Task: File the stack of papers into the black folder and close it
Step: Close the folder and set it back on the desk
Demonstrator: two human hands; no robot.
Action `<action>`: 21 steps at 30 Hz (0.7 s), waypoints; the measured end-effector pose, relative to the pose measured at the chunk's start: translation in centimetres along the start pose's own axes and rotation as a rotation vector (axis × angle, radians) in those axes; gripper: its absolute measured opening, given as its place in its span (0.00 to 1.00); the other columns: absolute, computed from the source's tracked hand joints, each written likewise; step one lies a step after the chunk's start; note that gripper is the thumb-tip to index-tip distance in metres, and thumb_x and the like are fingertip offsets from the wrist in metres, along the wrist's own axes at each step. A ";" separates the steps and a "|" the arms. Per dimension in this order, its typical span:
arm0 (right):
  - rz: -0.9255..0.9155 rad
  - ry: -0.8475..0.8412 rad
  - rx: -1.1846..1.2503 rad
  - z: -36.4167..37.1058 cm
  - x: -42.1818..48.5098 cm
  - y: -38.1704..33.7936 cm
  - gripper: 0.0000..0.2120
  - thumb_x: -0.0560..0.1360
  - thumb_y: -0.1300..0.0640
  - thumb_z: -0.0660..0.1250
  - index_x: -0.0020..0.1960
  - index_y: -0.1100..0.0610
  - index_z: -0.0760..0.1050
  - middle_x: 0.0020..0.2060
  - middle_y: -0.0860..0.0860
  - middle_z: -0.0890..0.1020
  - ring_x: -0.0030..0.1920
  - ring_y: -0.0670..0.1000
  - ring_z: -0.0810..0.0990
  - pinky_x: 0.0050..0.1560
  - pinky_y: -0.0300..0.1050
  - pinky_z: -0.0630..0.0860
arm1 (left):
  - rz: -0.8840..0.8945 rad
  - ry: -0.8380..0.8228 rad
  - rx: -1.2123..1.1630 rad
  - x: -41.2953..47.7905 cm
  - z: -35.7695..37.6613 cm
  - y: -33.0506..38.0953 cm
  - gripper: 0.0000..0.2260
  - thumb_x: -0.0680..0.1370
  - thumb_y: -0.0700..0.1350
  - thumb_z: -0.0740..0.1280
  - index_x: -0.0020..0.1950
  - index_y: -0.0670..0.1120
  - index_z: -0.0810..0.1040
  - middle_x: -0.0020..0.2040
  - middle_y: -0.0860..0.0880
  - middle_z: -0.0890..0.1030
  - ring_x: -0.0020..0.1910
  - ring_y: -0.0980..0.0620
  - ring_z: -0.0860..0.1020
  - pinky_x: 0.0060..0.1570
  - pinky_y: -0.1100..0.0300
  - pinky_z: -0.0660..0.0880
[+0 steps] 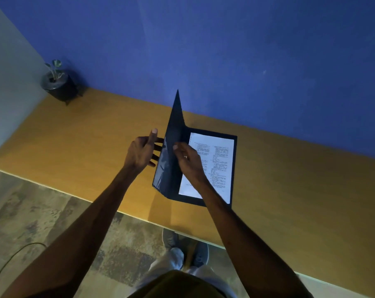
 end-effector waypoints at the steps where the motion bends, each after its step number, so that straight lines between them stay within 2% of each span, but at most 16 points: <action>1: 0.015 0.022 0.030 -1.2 -0.4 0.0 0.16 0.85 0.43 0.64 0.64 0.52 0.83 0.57 0.48 0.88 0.55 0.46 0.84 0.57 0.45 0.79 | 0.045 -0.010 0.057 -0.4 1.1 0.8 0.28 0.83 0.72 0.55 0.53 0.56 0.87 0.50 0.48 0.91 0.42 0.45 0.91 0.40 0.41 0.88; 3: 0.034 0.070 0.042 -3.6 -1.0 0.2 0.18 0.83 0.37 0.65 0.58 0.50 0.84 0.50 0.45 0.88 0.48 0.47 0.86 0.51 0.43 0.79 | 0.172 -0.038 0.225 -1.3 3.5 2.3 0.26 0.86 0.69 0.53 0.61 0.57 0.86 0.58 0.47 0.90 0.56 0.41 0.89 0.55 0.42 0.86; 5: 0.038 0.120 0.015 -6.1 -1.6 0.4 0.18 0.82 0.38 0.68 0.55 0.51 0.85 0.51 0.45 0.89 0.49 0.46 0.89 0.53 0.45 0.83 | 0.285 -0.110 0.302 -2.0 6.2 3.4 0.24 0.88 0.65 0.52 0.73 0.57 0.80 0.69 0.48 0.86 0.70 0.42 0.83 0.68 0.44 0.81; 7: 0.046 0.154 -0.010 -8.5 -2.1 0.9 0.16 0.81 0.41 0.71 0.56 0.53 0.85 0.53 0.48 0.90 0.53 0.49 0.90 0.59 0.53 0.87 | 0.356 -0.210 0.340 -2.7 9.1 3.7 0.22 0.90 0.60 0.54 0.80 0.56 0.75 0.77 0.48 0.80 0.77 0.44 0.78 0.74 0.45 0.77; 10: 0.066 0.189 -0.164 -11.6 -3.4 1.9 0.18 0.81 0.41 0.71 0.61 0.53 0.85 0.55 0.49 0.90 0.53 0.49 0.90 0.58 0.52 0.88 | 0.392 -0.338 0.443 -3.6 13.1 3.0 0.23 0.91 0.55 0.53 0.87 0.54 0.65 0.85 0.47 0.69 0.85 0.45 0.68 0.82 0.43 0.70; 13: 0.100 0.238 -0.229 -14.4 -4.5 3.9 0.13 0.82 0.51 0.72 0.63 0.57 0.84 0.55 0.52 0.90 0.52 0.51 0.90 0.54 0.51 0.88 | 0.385 -0.434 0.564 -4.3 16.5 1.5 0.26 0.91 0.55 0.51 0.90 0.54 0.56 0.90 0.49 0.56 0.90 0.46 0.55 0.87 0.41 0.61; 16: 0.189 0.315 -0.266 -16.9 -5.4 6.6 0.06 0.81 0.58 0.71 0.52 0.60 0.85 0.45 0.55 0.89 0.42 0.50 0.87 0.44 0.46 0.83 | 0.366 -0.489 0.699 -4.5 19.1 -0.1 0.28 0.91 0.56 0.49 0.91 0.50 0.49 0.91 0.49 0.47 0.91 0.47 0.45 0.89 0.43 0.56; 19: 0.299 0.374 -0.316 -18.9 -6.0 9.6 0.11 0.80 0.59 0.72 0.46 0.68 0.80 0.37 0.60 0.83 0.38 0.54 0.79 0.42 0.47 0.74 | 0.337 -0.485 0.815 -4.4 20.5 -1.9 0.30 0.91 0.56 0.49 0.91 0.47 0.44 0.91 0.47 0.43 0.91 0.47 0.42 0.90 0.46 0.52; 21: 0.360 0.389 -0.335 -19.5 -6.2 11.2 0.12 0.79 0.60 0.71 0.45 0.69 0.78 0.35 0.57 0.78 0.38 0.53 0.76 0.40 0.45 0.70 | 0.326 -0.493 0.850 -4.4 21.2 -2.8 0.31 0.91 0.56 0.49 0.91 0.47 0.43 0.91 0.47 0.42 0.91 0.46 0.42 0.90 0.47 0.52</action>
Point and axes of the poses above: each hand's wrist, its own x-axis towards the middle knuckle, its own z-axis out of the palm, y = z × x, the point moved 10 cm from there along x, towards the middle knuckle
